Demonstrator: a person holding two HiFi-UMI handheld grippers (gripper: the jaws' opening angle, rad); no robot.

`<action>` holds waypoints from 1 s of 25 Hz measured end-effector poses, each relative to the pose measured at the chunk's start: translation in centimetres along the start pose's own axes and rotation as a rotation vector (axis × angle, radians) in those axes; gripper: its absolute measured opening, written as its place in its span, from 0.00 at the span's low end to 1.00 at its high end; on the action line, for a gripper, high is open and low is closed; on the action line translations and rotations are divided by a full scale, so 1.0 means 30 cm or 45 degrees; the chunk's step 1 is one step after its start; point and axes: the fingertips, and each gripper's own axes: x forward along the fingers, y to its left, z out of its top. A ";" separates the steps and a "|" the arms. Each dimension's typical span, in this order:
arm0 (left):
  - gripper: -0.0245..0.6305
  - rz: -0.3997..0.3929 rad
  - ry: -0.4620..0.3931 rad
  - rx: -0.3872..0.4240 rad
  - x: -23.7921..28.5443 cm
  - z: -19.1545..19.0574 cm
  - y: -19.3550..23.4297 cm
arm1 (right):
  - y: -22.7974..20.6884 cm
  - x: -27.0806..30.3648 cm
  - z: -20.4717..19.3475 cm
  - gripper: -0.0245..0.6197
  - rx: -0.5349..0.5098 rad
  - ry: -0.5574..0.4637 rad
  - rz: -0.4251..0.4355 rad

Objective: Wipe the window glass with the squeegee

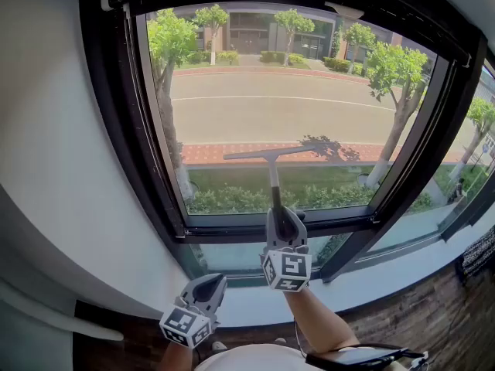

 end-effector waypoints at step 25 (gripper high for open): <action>0.07 0.002 0.038 0.002 -0.012 -0.025 0.015 | 0.027 -0.056 -0.221 0.19 0.086 0.167 0.007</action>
